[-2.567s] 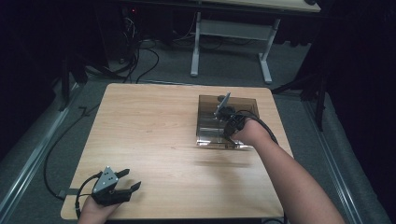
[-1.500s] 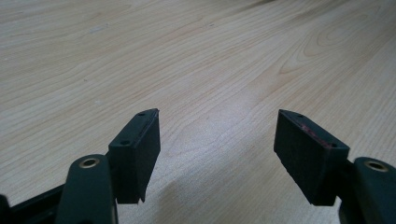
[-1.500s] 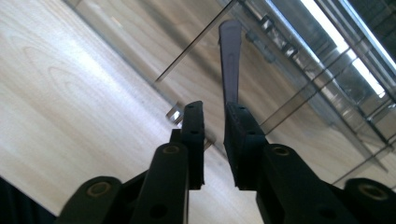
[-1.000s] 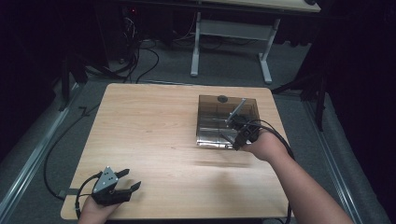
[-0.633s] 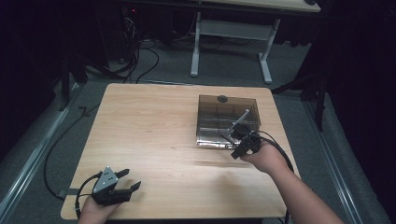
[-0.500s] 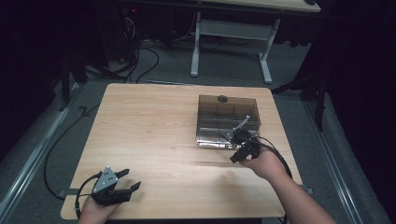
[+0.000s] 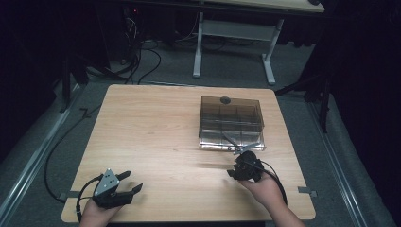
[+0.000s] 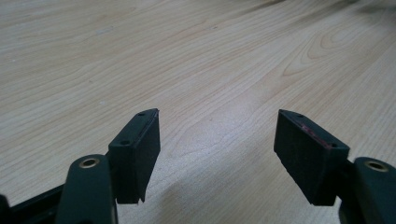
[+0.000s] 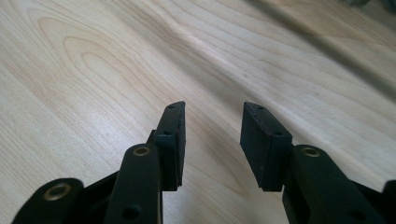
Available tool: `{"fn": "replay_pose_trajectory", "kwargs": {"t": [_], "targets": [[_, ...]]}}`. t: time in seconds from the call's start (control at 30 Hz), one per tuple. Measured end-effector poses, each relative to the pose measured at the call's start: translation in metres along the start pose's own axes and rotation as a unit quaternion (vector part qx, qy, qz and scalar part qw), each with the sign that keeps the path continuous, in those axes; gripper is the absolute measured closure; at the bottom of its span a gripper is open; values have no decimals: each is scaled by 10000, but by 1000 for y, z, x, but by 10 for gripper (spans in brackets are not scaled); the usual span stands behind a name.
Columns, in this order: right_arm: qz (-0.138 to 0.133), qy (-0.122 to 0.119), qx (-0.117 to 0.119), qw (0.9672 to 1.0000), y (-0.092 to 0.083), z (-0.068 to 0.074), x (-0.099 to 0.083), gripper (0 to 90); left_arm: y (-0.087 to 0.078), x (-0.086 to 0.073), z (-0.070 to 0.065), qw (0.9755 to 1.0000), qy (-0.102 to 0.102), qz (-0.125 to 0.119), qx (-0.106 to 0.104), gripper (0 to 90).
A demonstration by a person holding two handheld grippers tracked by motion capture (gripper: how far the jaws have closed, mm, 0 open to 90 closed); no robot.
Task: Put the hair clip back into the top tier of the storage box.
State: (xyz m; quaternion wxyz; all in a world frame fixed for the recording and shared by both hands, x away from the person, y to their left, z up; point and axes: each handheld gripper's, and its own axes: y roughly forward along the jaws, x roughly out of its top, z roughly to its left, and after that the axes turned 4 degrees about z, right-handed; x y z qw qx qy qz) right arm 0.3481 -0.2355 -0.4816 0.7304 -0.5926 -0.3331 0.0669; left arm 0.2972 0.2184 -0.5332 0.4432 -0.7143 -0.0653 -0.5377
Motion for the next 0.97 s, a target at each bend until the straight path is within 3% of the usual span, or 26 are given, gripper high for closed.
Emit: {"fn": "replay_pose_trajectory", "kwargs": {"t": [0.1, 0.2, 0.33, 0.47, 0.63, 0.67, 0.77, 0.97], "targets": [[-334, -60, -44, 9994, 3, 1, -12, 599, 0, 0, 0, 10000, -4, -18, 24, 319], [-794, -114, -34, 9968, 6, 0, -25, 588, 0, 0, 0, 10000, -21, -22, 42, 318], [-1374, -169, -73, 9903, 10, 1, -44, 575, 0, 0, 1, 10000, -37, -27, 61, 317], [-1863, -77, -61, 9824, 15, -1, -62, 568, 0, 0, 1, 9999, -65, -36, 79, 316], [-2518, 68, -30, 9678, 12, -4, -79, 549, 0, 0, 1, 9999, -82, -35, 107, 315], [-2567, 94, -24, 9664, 11, -5, -81, 545, 0, 0, 1, 9999, -84, -31, 114, 315], [-2599, 176, 46, 9655, 11, -7, -83, 540, 0, 0, 1, 9999, -87, -18, 142, 315], [-2442, 78, -90, 9697, 14, -3, -80, 536, 0, 0, 0, 9999, -87, -16, 149, 315]]}}
